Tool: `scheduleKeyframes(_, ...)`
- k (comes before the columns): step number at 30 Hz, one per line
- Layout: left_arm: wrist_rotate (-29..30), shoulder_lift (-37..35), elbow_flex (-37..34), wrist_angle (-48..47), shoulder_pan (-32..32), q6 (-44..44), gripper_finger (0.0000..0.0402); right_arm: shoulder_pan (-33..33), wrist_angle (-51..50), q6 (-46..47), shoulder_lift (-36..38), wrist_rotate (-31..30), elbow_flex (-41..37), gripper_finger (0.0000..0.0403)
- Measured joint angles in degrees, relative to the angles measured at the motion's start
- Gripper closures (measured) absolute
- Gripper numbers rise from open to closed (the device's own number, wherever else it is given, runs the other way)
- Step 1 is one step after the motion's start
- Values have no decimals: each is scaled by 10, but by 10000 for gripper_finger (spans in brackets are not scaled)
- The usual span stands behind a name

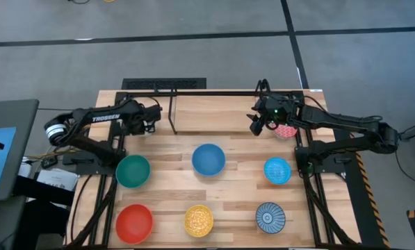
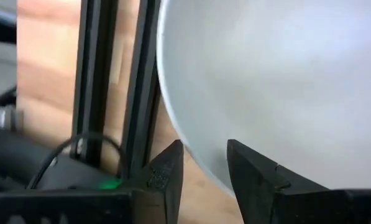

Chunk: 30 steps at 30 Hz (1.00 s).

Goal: Place and stack bowls onto a shelf
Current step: Put the white bowl on the shelf

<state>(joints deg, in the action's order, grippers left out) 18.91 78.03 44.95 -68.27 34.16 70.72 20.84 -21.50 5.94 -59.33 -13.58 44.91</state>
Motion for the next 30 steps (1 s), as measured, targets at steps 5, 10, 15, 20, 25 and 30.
scheduleKeyframes(5, 29, -19, 0, 1, 0, 74, 291, 0, 2, 0, 0, 0, 0, 200)
scheduleKeyframes(10, 30, -27, -16, 26, 2, 115, 291, -9, 2, 0, 0, 0, 0, 200)
scheduleKeyframes(15, 36, -27, -48, 90, 2, 124, 293, -13, 2, 0, 0, 0, 0, 200)
scheduleKeyframes(20, 59, -27, -58, 121, 2, 105, 323, -13, 2, 0, 0, 0, 0, 200)
scheduleKeyframes(25, 102, -49, -54, 162, 1, 101, 385, -13, 2, 0, 0, 0, 0, 200)
scheduleKeyframes(30, 166, -98, -54, 163, 2, 61, 399, -14, -4, 1, 0, 2, 0, 200)
